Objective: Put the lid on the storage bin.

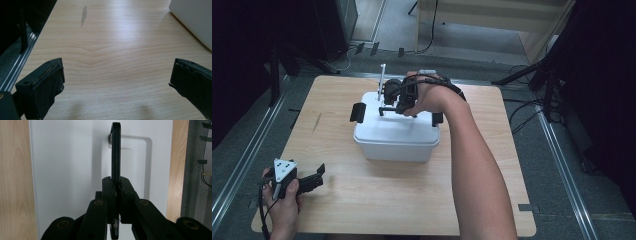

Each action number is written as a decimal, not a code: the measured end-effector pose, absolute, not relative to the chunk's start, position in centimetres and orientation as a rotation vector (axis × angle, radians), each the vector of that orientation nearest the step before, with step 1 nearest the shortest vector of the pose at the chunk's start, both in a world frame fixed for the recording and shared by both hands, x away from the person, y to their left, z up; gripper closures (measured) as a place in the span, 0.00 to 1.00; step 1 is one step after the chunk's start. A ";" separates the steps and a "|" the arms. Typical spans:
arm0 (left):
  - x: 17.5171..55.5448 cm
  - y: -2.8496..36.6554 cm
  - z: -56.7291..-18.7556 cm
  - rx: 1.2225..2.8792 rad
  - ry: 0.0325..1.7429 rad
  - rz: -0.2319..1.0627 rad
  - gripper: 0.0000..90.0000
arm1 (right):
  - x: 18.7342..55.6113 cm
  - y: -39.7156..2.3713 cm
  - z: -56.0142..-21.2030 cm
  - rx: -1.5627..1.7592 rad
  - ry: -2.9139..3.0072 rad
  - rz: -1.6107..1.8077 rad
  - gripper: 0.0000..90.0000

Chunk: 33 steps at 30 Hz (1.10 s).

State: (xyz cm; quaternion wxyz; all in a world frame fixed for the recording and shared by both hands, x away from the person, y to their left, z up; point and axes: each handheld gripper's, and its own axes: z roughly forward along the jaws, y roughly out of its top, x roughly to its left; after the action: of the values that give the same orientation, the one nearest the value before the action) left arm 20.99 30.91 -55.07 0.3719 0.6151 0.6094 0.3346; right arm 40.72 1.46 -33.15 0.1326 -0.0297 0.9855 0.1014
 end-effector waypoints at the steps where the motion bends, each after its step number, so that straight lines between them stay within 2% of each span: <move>1: 21.0 30.9 -55.1 1.577 1.562 0.857 0.00 | 40.8 1.5 -33.2 -0.093 2.857 0.297 0.95; 20: 21.0 30.9 -55.1 1.578 1.561 0.861 0.00 | 41.0 1.5 -34.1 -0.062 2.859 0.304 0.93; 24: 21.0 30.9 -55.1 1.576 1.562 0.861 0.00 | 40.9 1.0 -33.4 -0.030 2.875 0.356 0.79; 29: 21.0 30.9 -55.1 1.574 1.562 0.861 0.00 | 40.6 0.3 -33.0 -0.014 2.895 0.367 0.51; 31: 21.0 30.9 -55.1 1.577 1.561 0.862 0.00 | 40.2 0.1 -32.9 0.013 2.903 0.357 0.44; 33: 21.0 30.8 -55.1 1.575 1.562 0.862 0.00 | 40.1 -0.1 -32.9 0.041 2.891 0.358 0.29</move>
State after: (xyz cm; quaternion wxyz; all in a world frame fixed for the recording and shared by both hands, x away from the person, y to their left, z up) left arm 21.02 30.85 -55.09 0.3716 0.6145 0.6093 0.3363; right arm 40.13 -0.07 -32.86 0.1137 0.0139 0.9859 0.1219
